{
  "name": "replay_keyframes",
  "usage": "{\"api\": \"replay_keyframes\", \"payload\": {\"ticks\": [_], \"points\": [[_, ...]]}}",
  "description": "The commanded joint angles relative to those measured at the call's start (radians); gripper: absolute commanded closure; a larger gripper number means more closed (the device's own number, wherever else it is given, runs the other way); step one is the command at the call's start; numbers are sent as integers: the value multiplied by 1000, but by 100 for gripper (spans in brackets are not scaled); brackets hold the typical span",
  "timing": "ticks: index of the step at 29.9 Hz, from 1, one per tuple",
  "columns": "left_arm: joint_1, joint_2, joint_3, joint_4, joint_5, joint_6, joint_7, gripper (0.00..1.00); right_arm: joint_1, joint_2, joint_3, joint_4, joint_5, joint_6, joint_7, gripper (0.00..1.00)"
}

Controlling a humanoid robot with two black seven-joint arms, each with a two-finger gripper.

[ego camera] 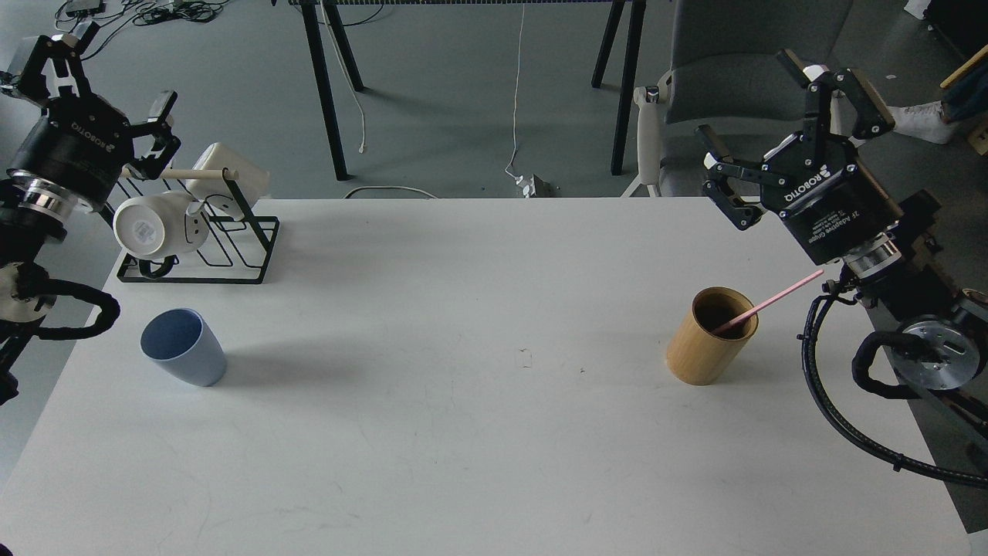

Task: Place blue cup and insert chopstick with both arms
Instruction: 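Lower the left arm from the raised pose toward the table edge, then reach the left gripper to the light blue cup and grasp it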

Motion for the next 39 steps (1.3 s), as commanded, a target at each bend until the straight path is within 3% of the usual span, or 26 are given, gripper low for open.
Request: {"api": "replay_keyframes", "payload": {"ticks": [1, 6, 9, 15, 23, 30, 39], "points": [[-69, -15, -20, -5, -2, 0, 0, 1, -7, 1, 9, 1, -1, 4, 0, 4], [-184, 80, -16, -33, 19, 0, 0, 1, -6, -1, 18, -2, -3, 4, 0, 4], [-193, 209, 3, -82, 118, 0, 0, 1, -6, -4, 25, -7, -3, 5, 0, 4], [-192, 422, 4, -197, 595, 0, 0, 1, -12, -16, 27, -16, -6, 7, 0, 4], [-167, 547, 62, -332, 1099, 0, 0, 1, -38, -14, 29, -47, -6, 10, 0, 4], [-161, 521, 213, -332, 1530, 0, 0, 1, -47, -16, 29, -60, -5, 10, 0, 4], [-156, 381, 469, -79, 1573, 0, 0, 1, -49, -11, 30, -62, -5, 8, 0, 4]]}}
